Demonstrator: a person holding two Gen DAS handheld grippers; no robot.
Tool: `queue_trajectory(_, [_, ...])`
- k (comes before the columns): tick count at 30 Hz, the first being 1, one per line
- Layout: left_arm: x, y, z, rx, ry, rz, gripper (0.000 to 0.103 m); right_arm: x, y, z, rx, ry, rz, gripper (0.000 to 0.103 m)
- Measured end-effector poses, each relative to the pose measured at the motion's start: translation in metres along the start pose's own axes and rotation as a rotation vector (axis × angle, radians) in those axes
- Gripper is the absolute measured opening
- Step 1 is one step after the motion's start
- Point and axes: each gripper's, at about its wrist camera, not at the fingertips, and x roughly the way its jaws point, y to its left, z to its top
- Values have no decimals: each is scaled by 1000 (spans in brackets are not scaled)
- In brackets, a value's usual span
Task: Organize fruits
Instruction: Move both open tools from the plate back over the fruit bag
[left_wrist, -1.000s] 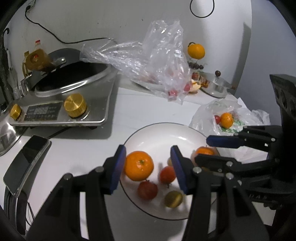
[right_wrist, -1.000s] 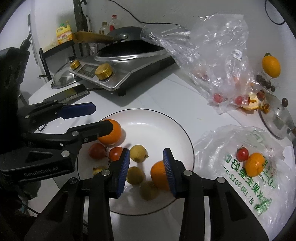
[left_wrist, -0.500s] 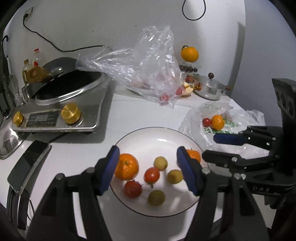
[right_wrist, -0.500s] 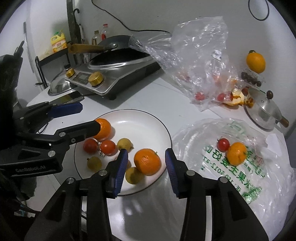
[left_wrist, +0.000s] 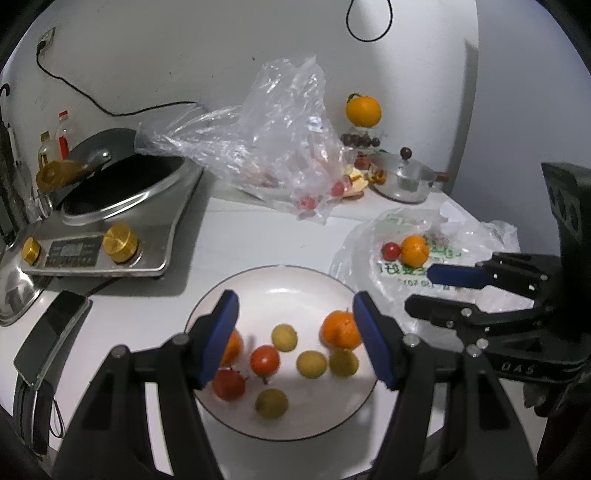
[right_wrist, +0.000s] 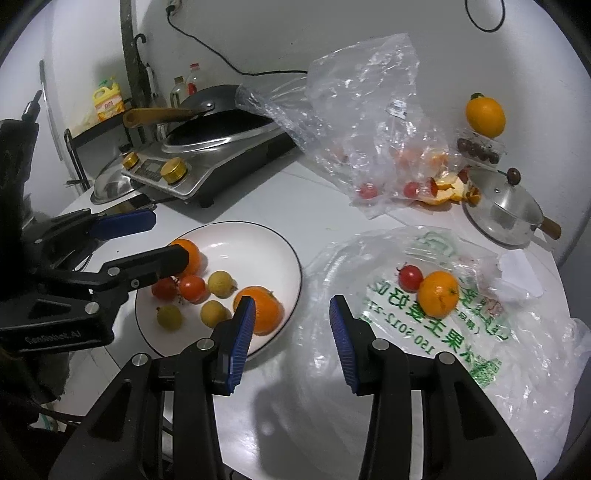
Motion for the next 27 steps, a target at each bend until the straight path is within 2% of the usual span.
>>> queue_trajectory(13, [14,-32,8,46,23,-7,66,-6,-36,-10,48,-12,-13,44])
queue_trajectory(27, [41,-50,13,59,57,-27,66,2,-71,-14,88,-3,-27,44])
